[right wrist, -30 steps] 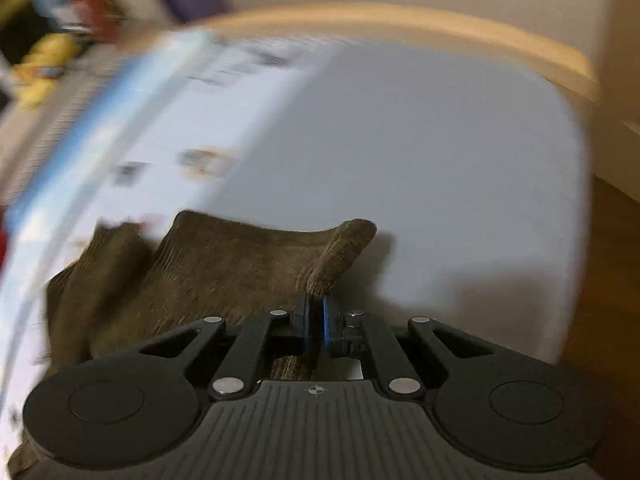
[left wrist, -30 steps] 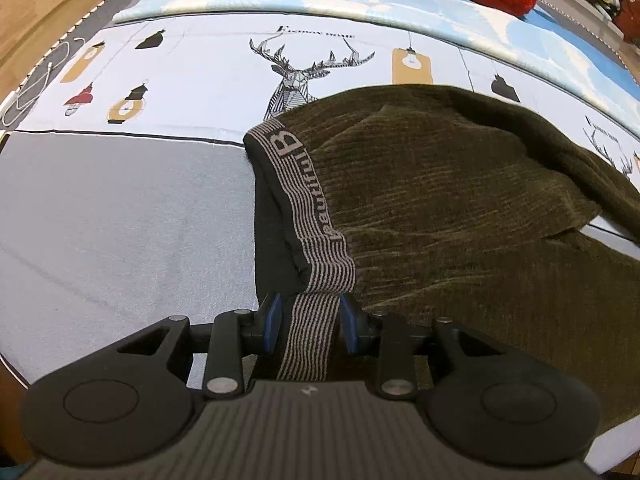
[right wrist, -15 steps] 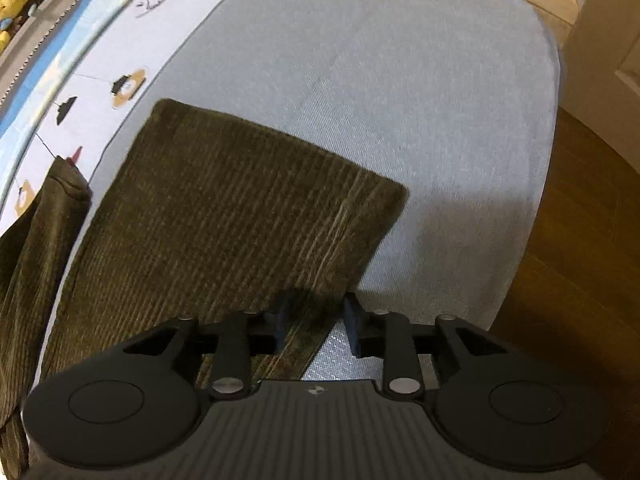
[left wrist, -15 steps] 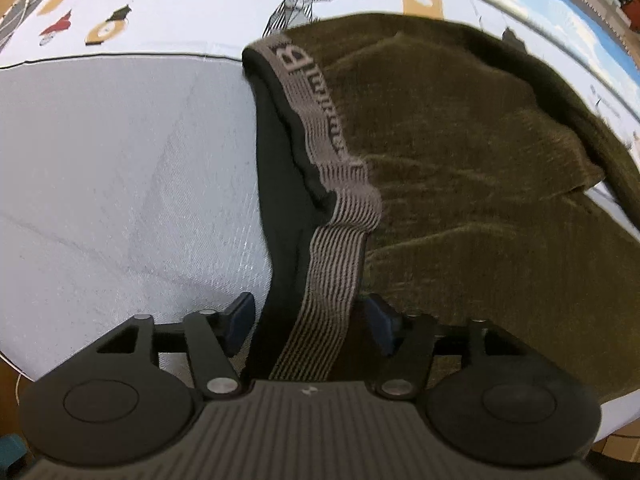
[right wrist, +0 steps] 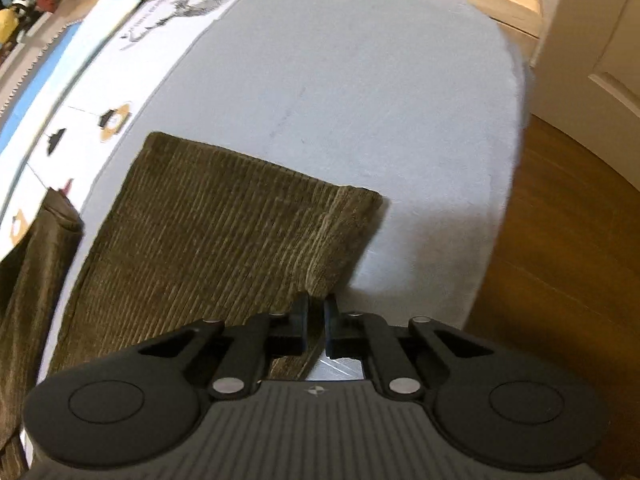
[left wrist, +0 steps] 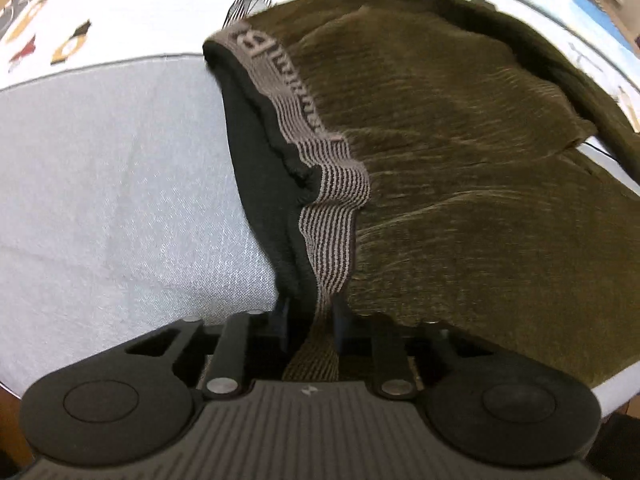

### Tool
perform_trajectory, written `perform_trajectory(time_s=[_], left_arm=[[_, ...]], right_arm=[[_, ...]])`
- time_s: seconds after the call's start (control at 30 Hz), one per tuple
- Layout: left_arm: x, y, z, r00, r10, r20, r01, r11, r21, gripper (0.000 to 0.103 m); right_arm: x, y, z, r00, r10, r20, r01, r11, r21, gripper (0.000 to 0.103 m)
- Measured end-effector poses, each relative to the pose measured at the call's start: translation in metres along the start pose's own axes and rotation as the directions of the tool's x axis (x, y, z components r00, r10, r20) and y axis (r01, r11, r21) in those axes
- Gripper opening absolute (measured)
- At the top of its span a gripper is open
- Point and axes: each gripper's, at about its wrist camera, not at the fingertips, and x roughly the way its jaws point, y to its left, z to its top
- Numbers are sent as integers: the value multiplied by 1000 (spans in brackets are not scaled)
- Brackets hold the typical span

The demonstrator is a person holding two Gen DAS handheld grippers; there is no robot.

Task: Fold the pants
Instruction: 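Lift and pull the pants taut between both tools, laying them flat, then open both tools to release the pants and move them back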

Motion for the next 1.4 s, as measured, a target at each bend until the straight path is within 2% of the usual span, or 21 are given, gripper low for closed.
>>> perform_trajectory(time_s=[0.17,0.27,0.37,0.47,0.57,0.67,0.7,0.73,0.8,0.9,0.97,1.0,1.07,1.1,1.13,1.2,1.27,1.33,1.4], left_arm=[[-17,7,-4,1000,-8,23,7,999,33,12],[-18,16,-7,1000,3,12,-3,999,33,11],[-24,11,-2,999,30,14,-31,999,45,11],[-17,6,2,997,73,-7,-72,996,60,12],[-14,-1,0,993,113,-19,-110,989,94,18],[-26,-3,8,988,142,63,-146,987,71,22],[-33,-4,12,985,140,96,-146,988,54,25],[-39,-6,16,981,141,130,-147,988,38,32],[-51,-16,24,970,142,198,-150,988,25,35],[-65,-36,37,950,142,278,-151,989,8,35],[-76,-52,42,935,111,337,-114,993,-9,35],[-83,-61,46,926,98,365,-101,995,-11,35],[-98,-87,51,901,85,425,-95,995,2,35],[-106,-100,53,886,78,458,-92,996,9,35],[-115,-113,56,867,62,495,-81,997,18,35],[-131,-142,63,829,3,560,-32,999,42,35],[-138,-175,76,802,-23,597,-20,998,65,35],[-138,-206,88,783,-41,621,-12,997,81,35],[-127,-234,100,781,-86,619,31,995,100,35]], right_arm=[[-4,11,-5,1000,-22,-1,22,996,-90,7],[-6,7,-5,1000,-24,-8,24,998,-64,6],[-6,10,-4,998,-59,0,59,996,-65,6],[0,15,-6,994,-99,-36,95,990,-101,6],[4,19,-5,990,-123,-62,115,985,-125,10],[-14,17,3,995,-95,19,96,995,-41,12],[-26,19,6,993,-81,90,83,996,-19,13],[-36,21,9,987,-63,150,66,998,-12,14],[-56,32,14,959,-14,282,24,999,-34,15],[-73,58,13,909,127,398,-79,988,-134,15],[-78,78,8,875,199,441,-119,972,-203,15],[-80,90,6,850,269,454,-175,955,-238,15],[-81,111,2,802,399,444,-279,908,-311,15],[-81,123,1,784,441,438,-306,887,-346,15],[-80,134,-1,774,467,428,-320,871,-372,15],[-77,156,-3,773,501,389,-346,847,-403,15],[-69,180,-2,781,533,326,-387,822,-417,15],[-56,201,0,794,548,263,-413,803,-430,15],[-42,219,1,817,537,211,-417,802,-427,16]])
